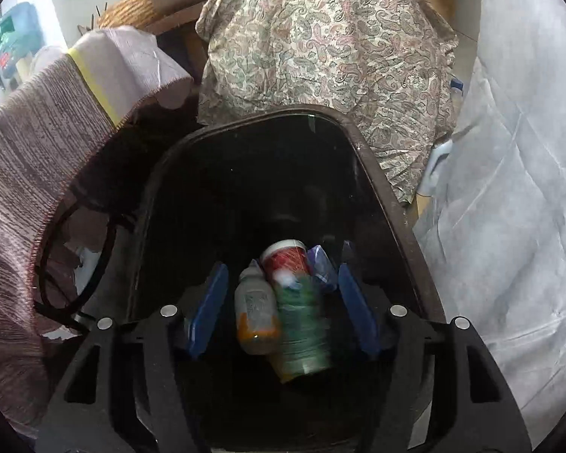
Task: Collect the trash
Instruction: 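Lower the green carton into the black bin and open the right gripper, then carry the blue snack bag over the bin and release it with the left gripper, then move the right gripper to the crumpled white tissue and grasp it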
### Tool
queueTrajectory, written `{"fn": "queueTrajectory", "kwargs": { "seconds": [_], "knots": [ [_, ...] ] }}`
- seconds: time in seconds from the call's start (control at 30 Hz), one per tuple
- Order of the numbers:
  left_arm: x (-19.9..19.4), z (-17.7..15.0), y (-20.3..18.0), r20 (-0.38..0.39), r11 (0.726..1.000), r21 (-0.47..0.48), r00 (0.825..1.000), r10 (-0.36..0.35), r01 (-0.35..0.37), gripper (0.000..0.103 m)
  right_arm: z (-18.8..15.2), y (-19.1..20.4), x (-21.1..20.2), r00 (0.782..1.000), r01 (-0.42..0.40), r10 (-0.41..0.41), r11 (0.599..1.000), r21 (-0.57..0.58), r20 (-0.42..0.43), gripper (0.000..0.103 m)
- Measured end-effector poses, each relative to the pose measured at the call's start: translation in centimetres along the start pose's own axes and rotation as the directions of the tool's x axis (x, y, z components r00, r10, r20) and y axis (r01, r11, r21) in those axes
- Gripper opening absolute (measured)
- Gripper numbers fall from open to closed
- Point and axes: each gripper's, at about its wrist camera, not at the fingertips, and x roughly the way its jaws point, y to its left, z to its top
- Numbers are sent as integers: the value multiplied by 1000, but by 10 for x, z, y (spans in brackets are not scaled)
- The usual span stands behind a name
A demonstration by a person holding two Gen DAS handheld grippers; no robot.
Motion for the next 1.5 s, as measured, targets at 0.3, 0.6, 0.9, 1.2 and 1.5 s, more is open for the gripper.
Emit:
{"fn": "queueTrajectory", "kwargs": {
  "seconds": [0.3, 0.6, 0.9, 1.2, 1.5],
  "knots": [
    [55, -8, -5, -99, 999, 40, 995, 12, -8, 35, -14, -13, -66, 990, 93, -94, 996, 8, 102, 64],
    [117, -11, 4, -187, 997, 73, 981, 52, -39, 35, -20, -26, -126, 974, 96, -106, 993, 62, 202, 66],
    [165, -15, 13, -264, 993, 98, 961, 87, -63, 35, -18, -21, -157, 933, 198, -205, 979, 53, 296, 68],
    [185, -13, 10, -273, 990, 121, 956, 109, -78, 73, -17, -16, -176, 924, 166, -177, 984, 60, 339, 69],
    [172, -13, 0, -250, 988, 145, 964, 86, -51, 74, -11, -3, -201, 908, 140, -152, 988, 59, 391, 79]
  ]
}}
